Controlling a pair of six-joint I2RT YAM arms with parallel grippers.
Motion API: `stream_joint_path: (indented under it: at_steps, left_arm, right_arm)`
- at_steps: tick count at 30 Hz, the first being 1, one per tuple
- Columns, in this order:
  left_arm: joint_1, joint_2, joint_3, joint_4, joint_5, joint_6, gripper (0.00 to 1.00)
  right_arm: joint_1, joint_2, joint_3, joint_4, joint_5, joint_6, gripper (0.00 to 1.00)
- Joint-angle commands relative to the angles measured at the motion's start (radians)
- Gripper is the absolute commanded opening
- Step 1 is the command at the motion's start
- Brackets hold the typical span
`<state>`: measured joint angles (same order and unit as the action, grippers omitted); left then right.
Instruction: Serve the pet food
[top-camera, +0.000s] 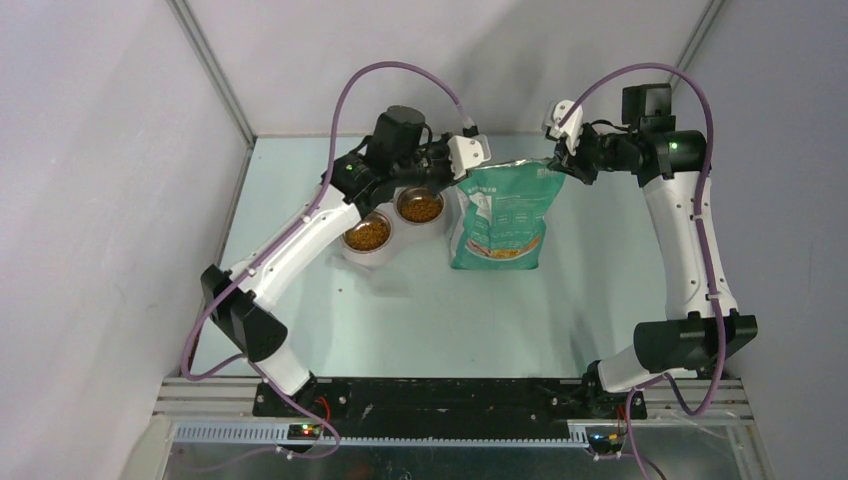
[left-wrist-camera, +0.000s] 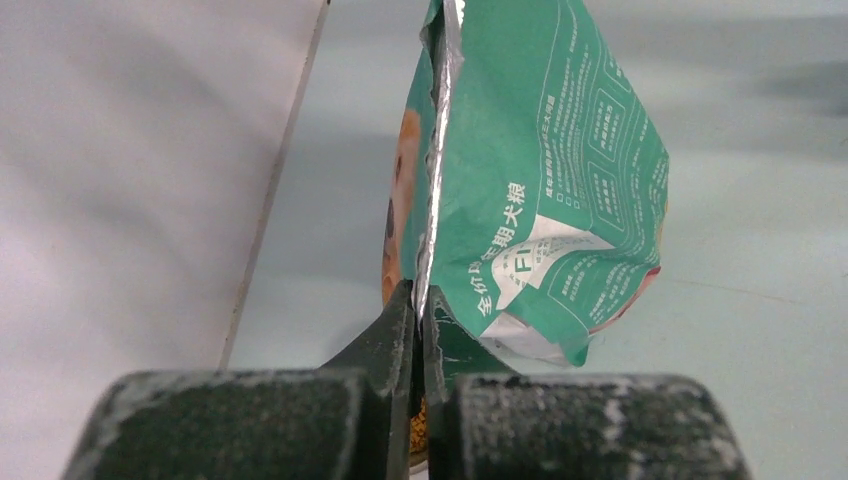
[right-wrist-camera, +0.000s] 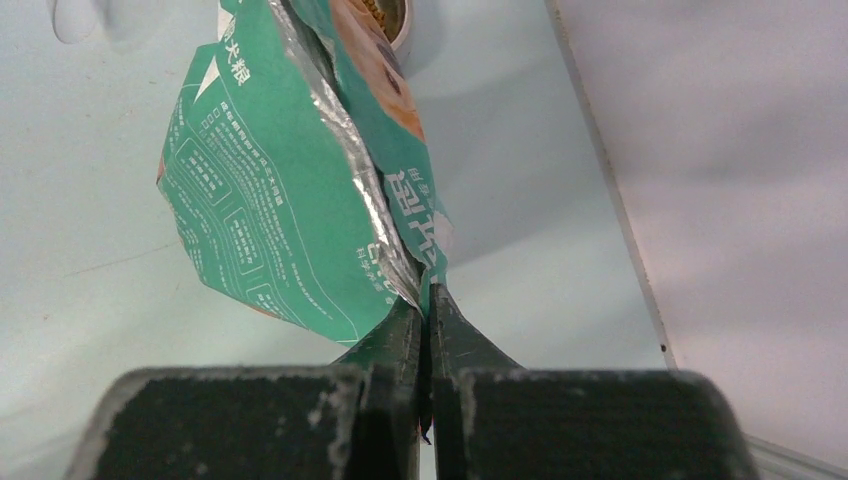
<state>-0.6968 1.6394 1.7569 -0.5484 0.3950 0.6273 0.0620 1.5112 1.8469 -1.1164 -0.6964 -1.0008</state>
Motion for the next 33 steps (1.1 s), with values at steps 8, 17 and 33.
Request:
stream_joint_path:
  at_steps: [8, 17, 33]
  left_arm:
    - [0.103, -0.084, -0.026, -0.062, 0.063, -0.084, 0.16]
    - [0.125, -0.107, -0.057, -0.026, 0.139, -0.141, 0.0]
    - [0.144, -0.19, -0.143, -0.019, 0.071, -0.219, 0.47]
  right_arm:
    - [-0.04, -0.034, 0.045, 0.082, 0.072, -0.013, 0.0]
    - [-0.019, -0.05, 0.007, 0.092, 0.078, 0.007, 0.0]
    - [-0.051, -0.127, -0.013, 0.049, 0.108, 0.036, 0.32]
